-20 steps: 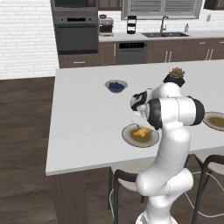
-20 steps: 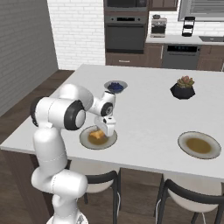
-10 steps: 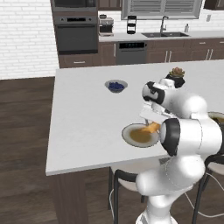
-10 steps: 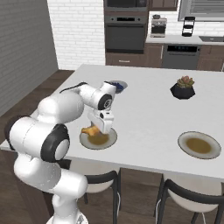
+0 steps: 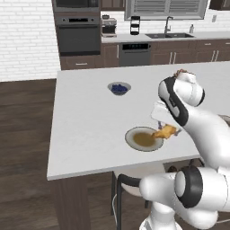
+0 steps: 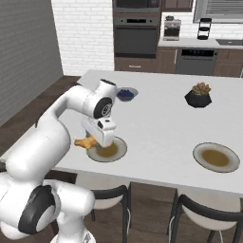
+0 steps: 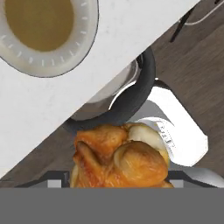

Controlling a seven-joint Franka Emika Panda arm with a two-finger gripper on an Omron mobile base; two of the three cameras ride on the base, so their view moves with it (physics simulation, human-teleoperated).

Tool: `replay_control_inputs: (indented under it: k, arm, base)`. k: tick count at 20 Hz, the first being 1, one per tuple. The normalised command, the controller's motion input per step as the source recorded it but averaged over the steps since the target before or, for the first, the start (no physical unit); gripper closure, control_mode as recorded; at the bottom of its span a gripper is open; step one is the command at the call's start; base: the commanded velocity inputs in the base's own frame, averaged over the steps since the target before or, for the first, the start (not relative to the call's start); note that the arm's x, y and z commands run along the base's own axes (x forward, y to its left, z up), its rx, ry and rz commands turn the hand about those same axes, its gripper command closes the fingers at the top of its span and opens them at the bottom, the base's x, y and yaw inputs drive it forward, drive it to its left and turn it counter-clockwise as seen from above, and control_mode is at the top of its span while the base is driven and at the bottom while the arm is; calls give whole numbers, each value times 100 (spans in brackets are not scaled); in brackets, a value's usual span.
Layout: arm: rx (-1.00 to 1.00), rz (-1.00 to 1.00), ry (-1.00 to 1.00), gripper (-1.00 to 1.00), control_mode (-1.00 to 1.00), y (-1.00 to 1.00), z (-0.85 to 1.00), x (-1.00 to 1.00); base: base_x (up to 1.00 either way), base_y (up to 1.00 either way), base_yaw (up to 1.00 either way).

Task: Pick the chicken drumstick and squash from their plates and place them in the bowl. Then put the bowl in the fridge.

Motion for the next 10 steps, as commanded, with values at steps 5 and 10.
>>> replay_control_inputs:
  k: [5,10]
  arm:
    - [3,-1,-3,100,100,3,21,-50]
    - [0,0,0,100,100,0,0,0]
  base:
    - [-11,-9,-1]
    - [-38,-98,0]
